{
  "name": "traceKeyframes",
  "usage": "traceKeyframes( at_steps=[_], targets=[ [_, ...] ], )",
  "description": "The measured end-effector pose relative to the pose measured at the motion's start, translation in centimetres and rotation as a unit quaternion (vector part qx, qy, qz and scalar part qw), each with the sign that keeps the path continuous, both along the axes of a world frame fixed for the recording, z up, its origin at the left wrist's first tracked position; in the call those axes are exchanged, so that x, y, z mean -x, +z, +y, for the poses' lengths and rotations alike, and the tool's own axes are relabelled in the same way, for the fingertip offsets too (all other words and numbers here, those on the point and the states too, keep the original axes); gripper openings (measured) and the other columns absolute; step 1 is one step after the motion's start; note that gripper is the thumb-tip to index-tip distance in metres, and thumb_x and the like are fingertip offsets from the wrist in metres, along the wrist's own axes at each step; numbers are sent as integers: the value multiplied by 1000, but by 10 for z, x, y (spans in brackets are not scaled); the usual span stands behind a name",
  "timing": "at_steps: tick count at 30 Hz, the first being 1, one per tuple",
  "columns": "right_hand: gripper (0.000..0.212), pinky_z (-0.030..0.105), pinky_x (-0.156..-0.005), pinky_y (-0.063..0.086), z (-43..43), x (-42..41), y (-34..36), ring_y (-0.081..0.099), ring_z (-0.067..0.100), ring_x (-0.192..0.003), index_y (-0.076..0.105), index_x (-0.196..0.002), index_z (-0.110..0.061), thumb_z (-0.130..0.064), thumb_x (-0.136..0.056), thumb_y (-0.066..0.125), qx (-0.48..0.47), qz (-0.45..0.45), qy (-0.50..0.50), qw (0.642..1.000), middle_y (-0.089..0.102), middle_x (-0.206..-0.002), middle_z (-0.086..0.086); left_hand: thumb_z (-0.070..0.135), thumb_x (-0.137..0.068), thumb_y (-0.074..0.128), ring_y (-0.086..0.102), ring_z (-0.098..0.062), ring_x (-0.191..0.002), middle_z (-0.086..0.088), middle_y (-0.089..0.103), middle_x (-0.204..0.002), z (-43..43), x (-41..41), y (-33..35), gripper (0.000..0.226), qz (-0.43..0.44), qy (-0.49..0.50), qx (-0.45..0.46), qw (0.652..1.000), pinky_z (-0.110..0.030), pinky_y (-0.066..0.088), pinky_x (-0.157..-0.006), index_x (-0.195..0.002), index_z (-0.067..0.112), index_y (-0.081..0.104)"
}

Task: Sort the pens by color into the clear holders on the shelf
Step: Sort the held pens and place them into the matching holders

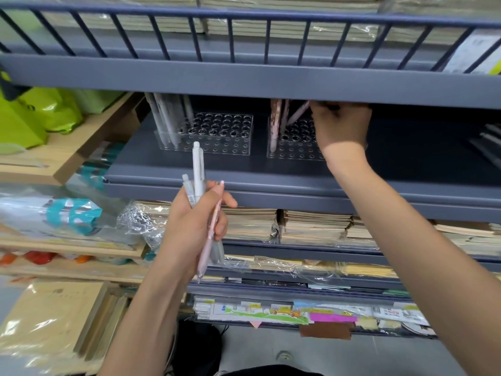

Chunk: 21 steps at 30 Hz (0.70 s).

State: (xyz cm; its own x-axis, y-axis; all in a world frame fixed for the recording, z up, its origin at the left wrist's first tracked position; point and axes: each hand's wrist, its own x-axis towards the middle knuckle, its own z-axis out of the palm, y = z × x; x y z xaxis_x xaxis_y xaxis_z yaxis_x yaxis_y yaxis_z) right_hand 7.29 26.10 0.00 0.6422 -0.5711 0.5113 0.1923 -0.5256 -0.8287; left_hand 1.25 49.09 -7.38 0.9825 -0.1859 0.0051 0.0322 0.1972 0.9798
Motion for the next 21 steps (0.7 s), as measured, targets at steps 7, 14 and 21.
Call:
traceKeyframes(
  at_steps=[7, 14, 21],
  targets=[
    [21, 40, -90, 49, 5, -11, -7, 62, 36, -98, 68, -91, -9, -17, -88, 49, 154, 127, 23, 980, 71, -99, 13, 35, -91, 66, 45, -15, -46, -8, 76, -91, 13, -3, -6, 45, 9, 4, -14, 1000, -23, 40, -43, -108, -6, 57],
    [29, 40, -87, 41, 14, -11, -3, 56, 42, -105, 61, -113, -6, -18, -99, 39, 272, 173, -4, 947, 63, -117, 21, 33, -98, 62, 48, -11, -48, 2, 69, -67, 25, 1, -8, 32, 17, 5, -17, 1000, -20, 41, -44, -98, 1, 68],
    [32, 32, -96, 39, 12, -19, 0, 55, 36, -115, 61, -117, -6, -24, -100, 41, 254, 197, -9, 947, 62, -124, 18, 41, -89, 70, 53, -13, -50, -9, 60, -66, 34, 3, -7, 21, 18, 9, 4, 1000, -22, 46, -47, -81, 22, 74]
  ],
)
